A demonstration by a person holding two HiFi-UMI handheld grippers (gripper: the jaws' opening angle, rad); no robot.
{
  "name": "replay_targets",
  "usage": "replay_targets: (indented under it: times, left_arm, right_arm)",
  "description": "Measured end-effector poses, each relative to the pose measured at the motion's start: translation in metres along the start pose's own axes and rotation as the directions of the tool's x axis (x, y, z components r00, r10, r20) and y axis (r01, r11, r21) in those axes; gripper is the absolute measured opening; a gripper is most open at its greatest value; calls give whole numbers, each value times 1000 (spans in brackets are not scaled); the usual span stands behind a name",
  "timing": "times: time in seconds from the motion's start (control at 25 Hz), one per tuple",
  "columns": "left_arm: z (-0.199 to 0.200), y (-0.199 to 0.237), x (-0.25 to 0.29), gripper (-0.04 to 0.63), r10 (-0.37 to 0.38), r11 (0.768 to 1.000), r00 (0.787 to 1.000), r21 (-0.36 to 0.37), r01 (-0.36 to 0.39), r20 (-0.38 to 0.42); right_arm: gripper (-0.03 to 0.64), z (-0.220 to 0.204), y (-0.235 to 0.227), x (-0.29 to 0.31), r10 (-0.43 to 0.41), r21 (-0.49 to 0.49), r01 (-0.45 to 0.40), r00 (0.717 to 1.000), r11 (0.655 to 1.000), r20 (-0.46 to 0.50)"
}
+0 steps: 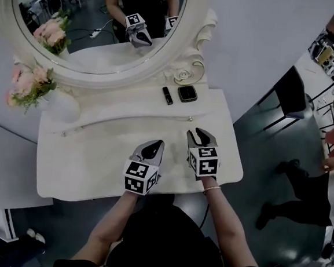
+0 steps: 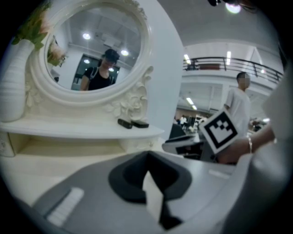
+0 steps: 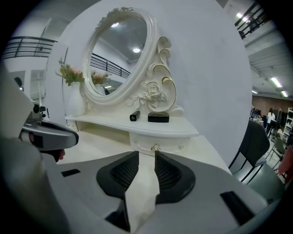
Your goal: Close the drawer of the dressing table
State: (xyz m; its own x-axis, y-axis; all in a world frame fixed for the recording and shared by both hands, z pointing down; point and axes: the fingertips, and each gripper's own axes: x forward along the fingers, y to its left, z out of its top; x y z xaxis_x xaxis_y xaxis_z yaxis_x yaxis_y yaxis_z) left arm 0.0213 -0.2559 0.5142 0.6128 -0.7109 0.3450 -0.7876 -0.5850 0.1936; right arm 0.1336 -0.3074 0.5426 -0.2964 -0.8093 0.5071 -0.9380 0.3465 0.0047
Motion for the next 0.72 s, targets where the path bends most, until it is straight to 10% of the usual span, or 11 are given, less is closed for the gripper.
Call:
replay_targets:
  times: [0.72]
  left_arm:
    - [0, -3, -4, 5, -23, 1000, 1000, 15, 23, 8]
  right_arm:
    - [23, -3, 22, -71, -25, 81, 17, 995, 997, 94]
